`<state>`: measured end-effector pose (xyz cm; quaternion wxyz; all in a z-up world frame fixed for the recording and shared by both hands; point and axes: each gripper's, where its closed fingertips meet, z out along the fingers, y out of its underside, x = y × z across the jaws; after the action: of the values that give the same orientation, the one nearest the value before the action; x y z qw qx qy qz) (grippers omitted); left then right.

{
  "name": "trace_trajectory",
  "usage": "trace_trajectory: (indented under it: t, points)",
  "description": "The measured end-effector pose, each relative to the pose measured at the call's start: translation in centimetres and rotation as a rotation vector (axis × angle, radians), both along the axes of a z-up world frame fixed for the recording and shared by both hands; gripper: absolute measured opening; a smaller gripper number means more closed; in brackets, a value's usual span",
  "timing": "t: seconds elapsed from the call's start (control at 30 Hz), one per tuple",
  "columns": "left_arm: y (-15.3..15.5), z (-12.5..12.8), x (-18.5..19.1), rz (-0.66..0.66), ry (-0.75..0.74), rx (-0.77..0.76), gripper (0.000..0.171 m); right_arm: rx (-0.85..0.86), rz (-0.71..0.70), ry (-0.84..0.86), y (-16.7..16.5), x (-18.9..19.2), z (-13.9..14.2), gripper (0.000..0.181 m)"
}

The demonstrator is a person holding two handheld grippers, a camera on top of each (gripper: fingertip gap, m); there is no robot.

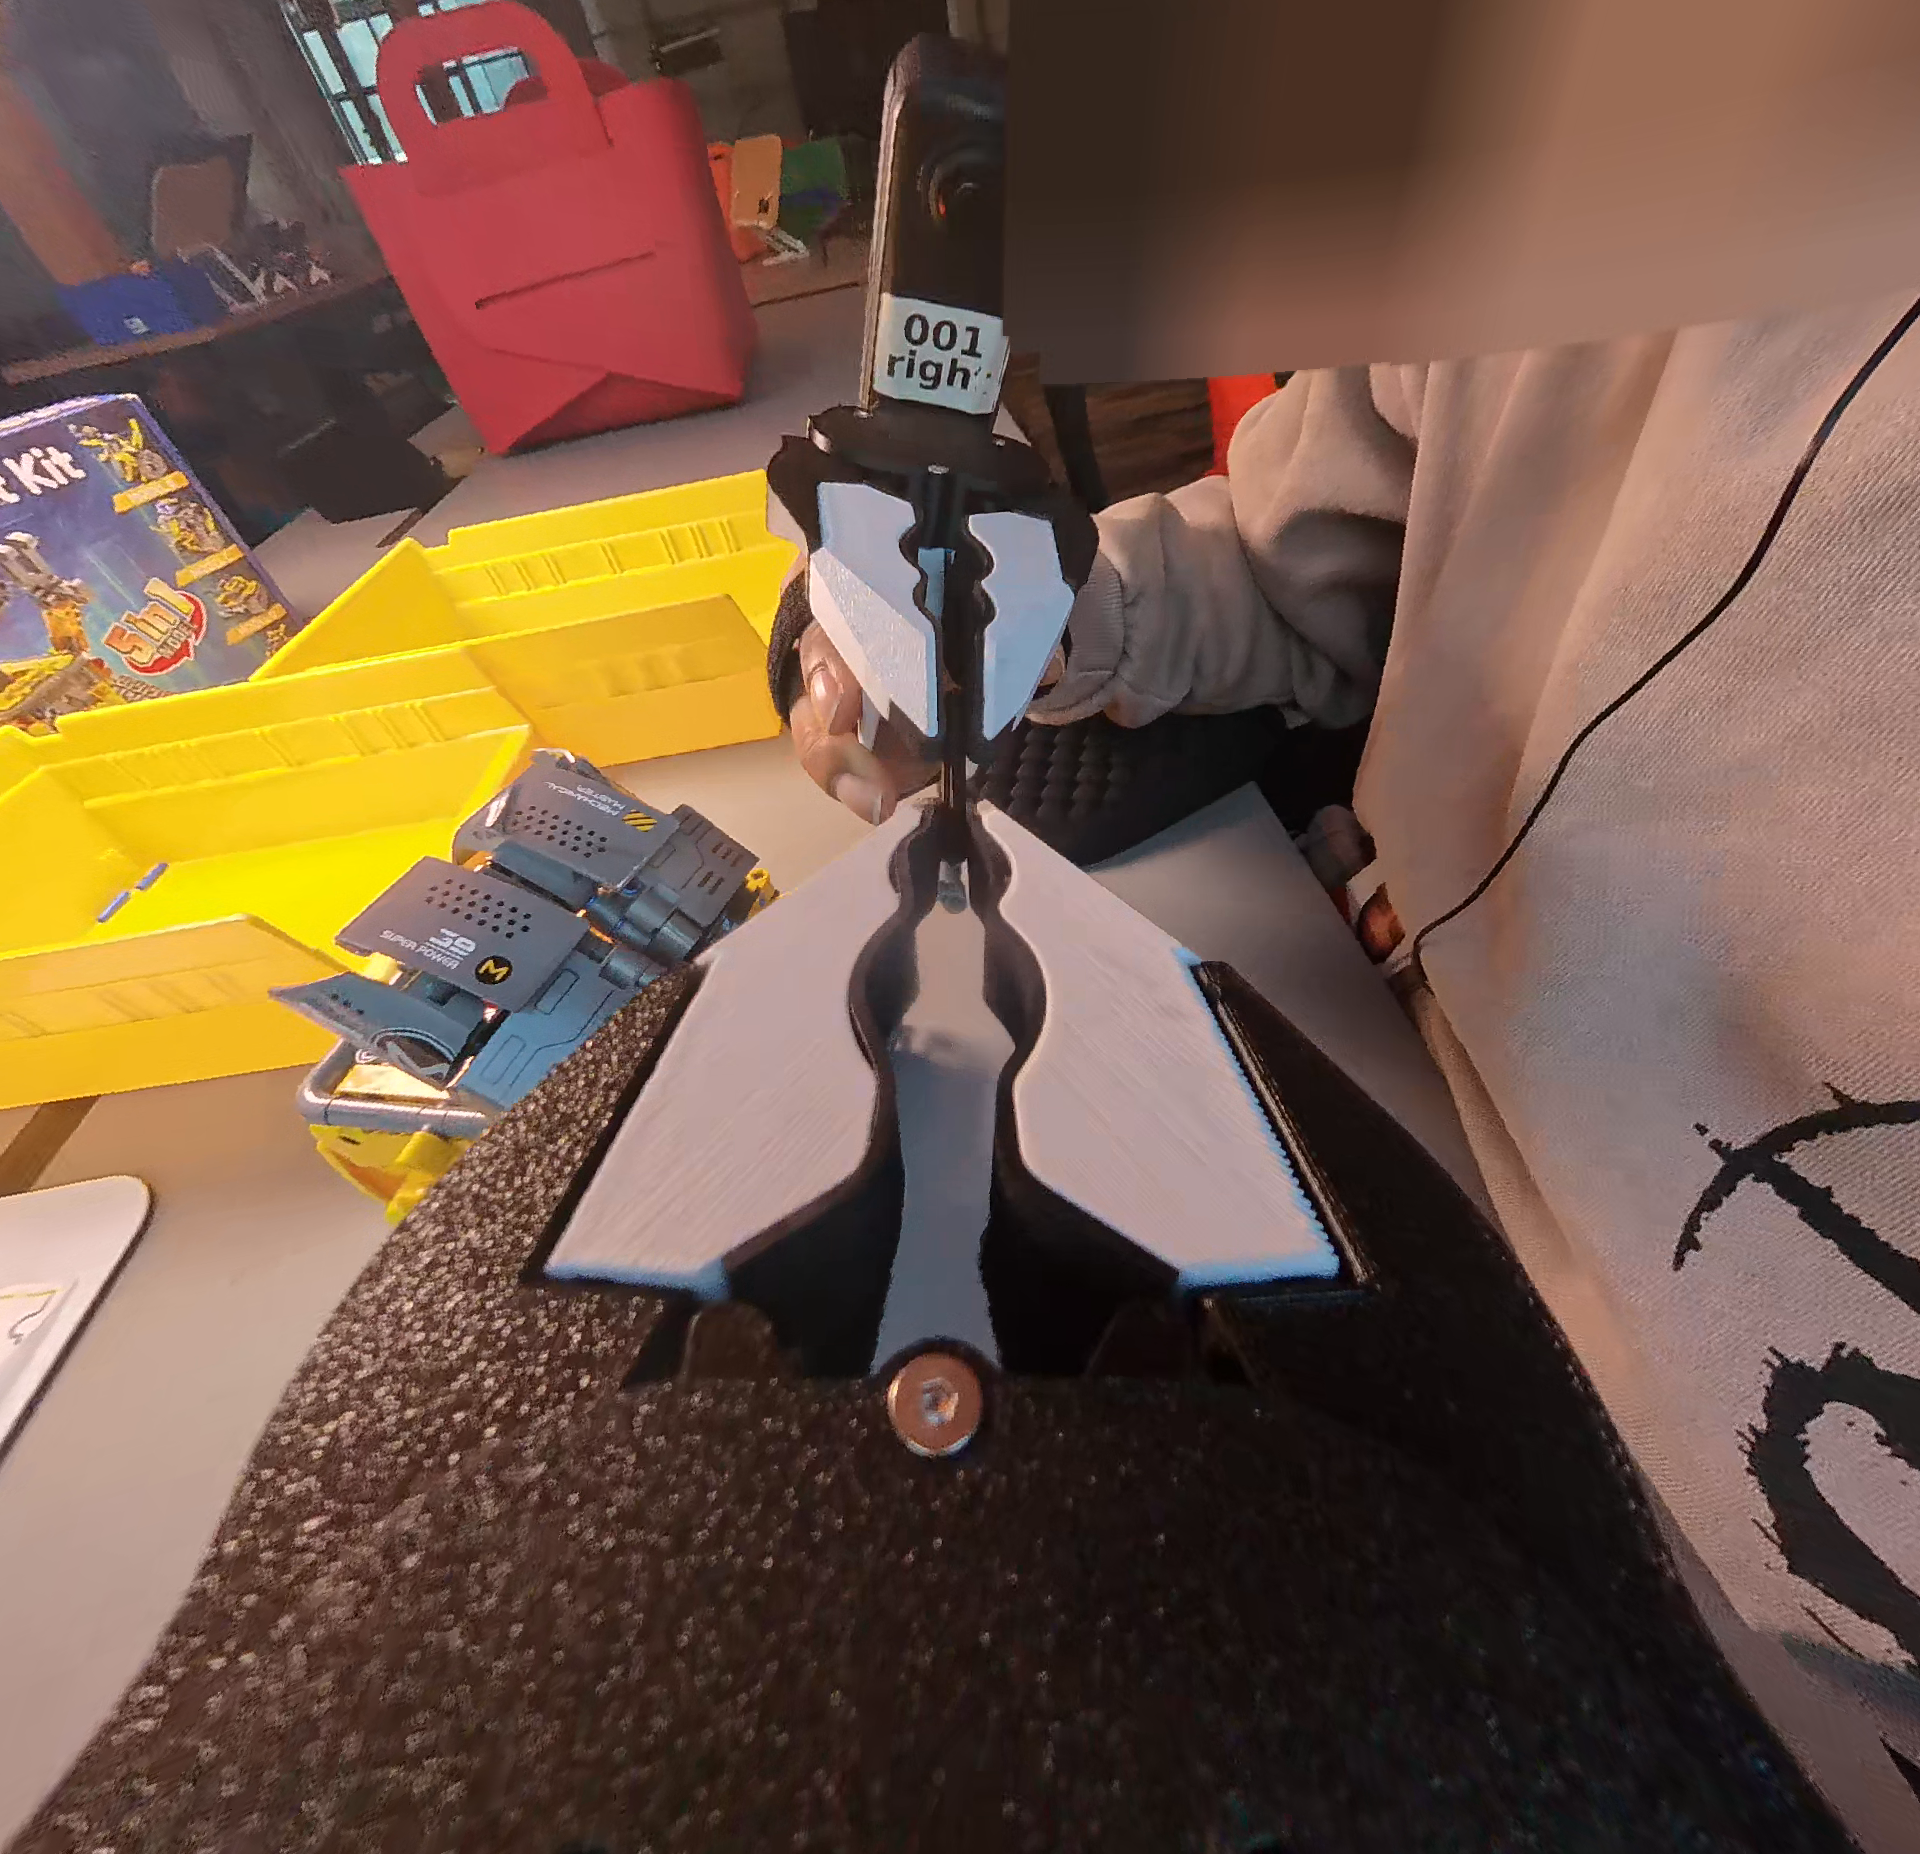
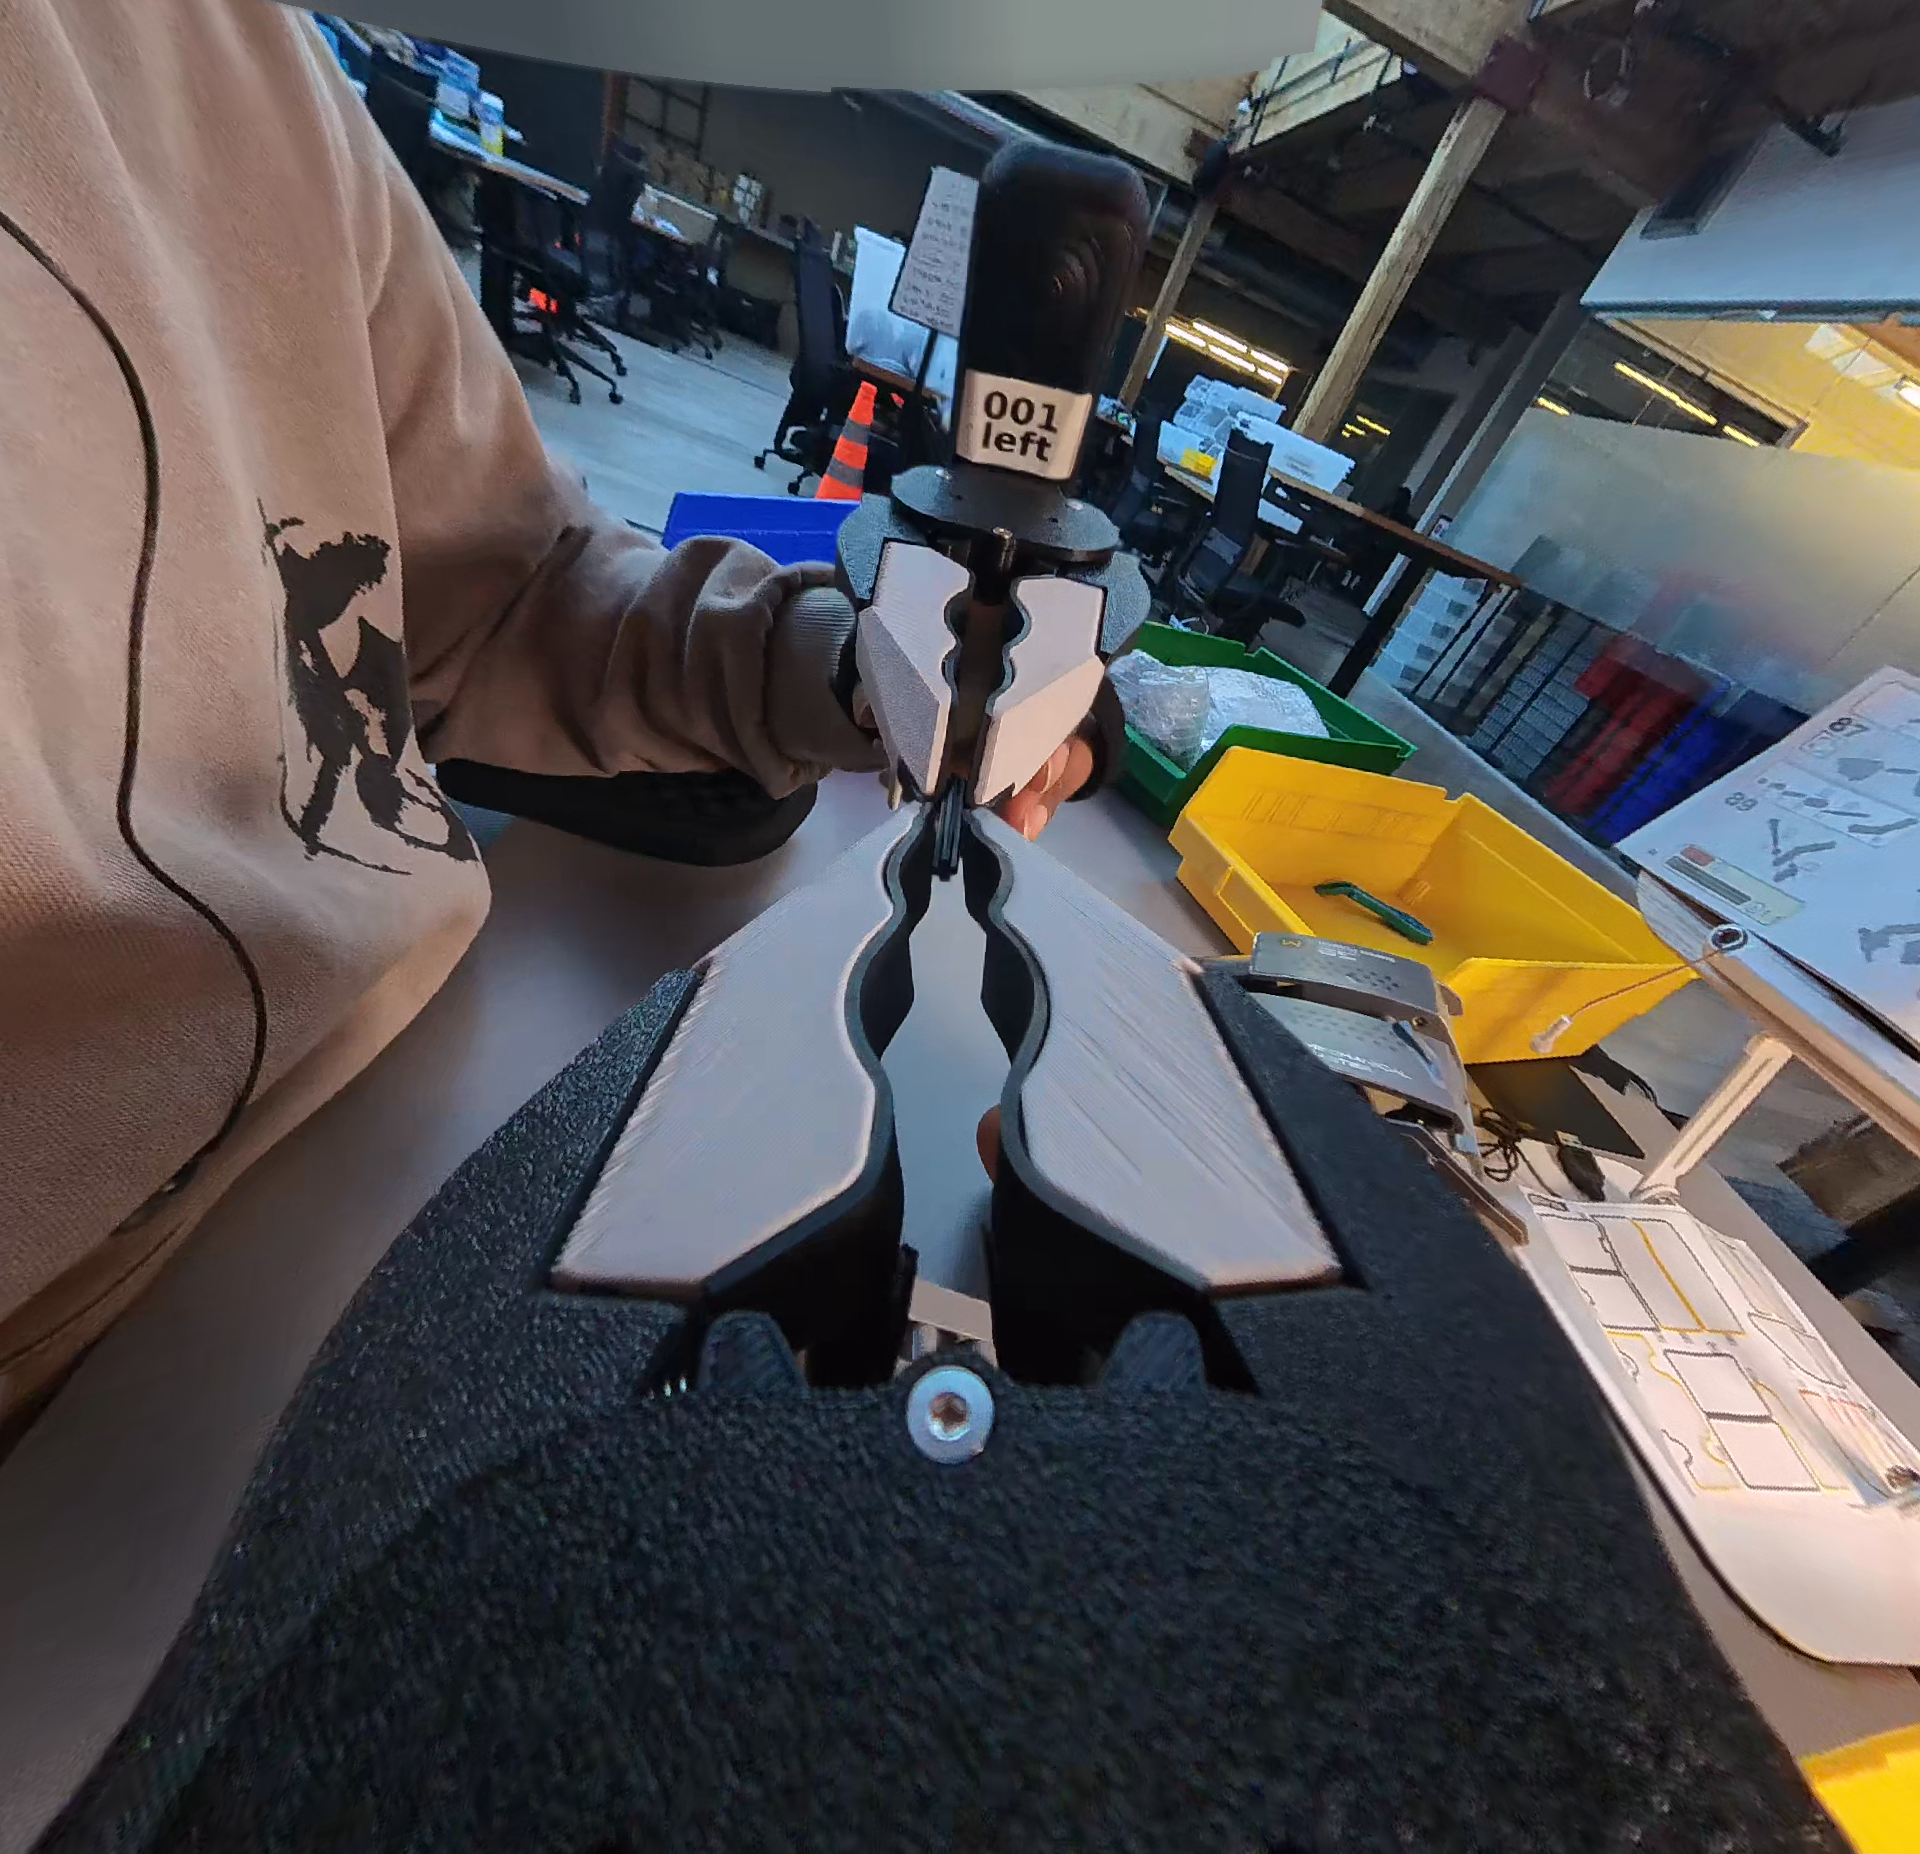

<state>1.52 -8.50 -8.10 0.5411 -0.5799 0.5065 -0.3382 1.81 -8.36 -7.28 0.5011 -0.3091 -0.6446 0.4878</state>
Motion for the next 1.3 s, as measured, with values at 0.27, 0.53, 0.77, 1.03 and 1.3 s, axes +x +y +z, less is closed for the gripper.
trace_trajectory:
  t: [0.27, 0.53, 0.77, 1.03, 1.3]
  points:
    - [-0.1, 0.5, -0.1, -0.039, -0.074, -0.039, 0.003, 0.028, -0.023, 0.021, 0.0, 0.1, 0.2, 0.012]
    - [-0.3, 0.4, 0.1, -0.063, -0.091, -0.063, 0.003, 0.070, -0.040, 0.022, -0.1, 0.1, 0.2, 0.004]
    - [-0.3, 0.1, -0.1, -0.058, -0.068, -0.062, 0.003, 0.133, -0.066, 0.010, 0.0, 0.0, -0.2, 0.004]
    - [-0.3, -0.5, -0.1, -0.081, -0.070, -0.109, 0.003, 0.196, -0.079, -0.003, 0.0, 0.0, -0.7, 0.004]
    - [-0.6, -0.6, 0.0, -0.117, -0.087, -0.148, 0.003, 0.232, -0.073, 0.011, -0.4, 0.0, -0.8, 0.004]
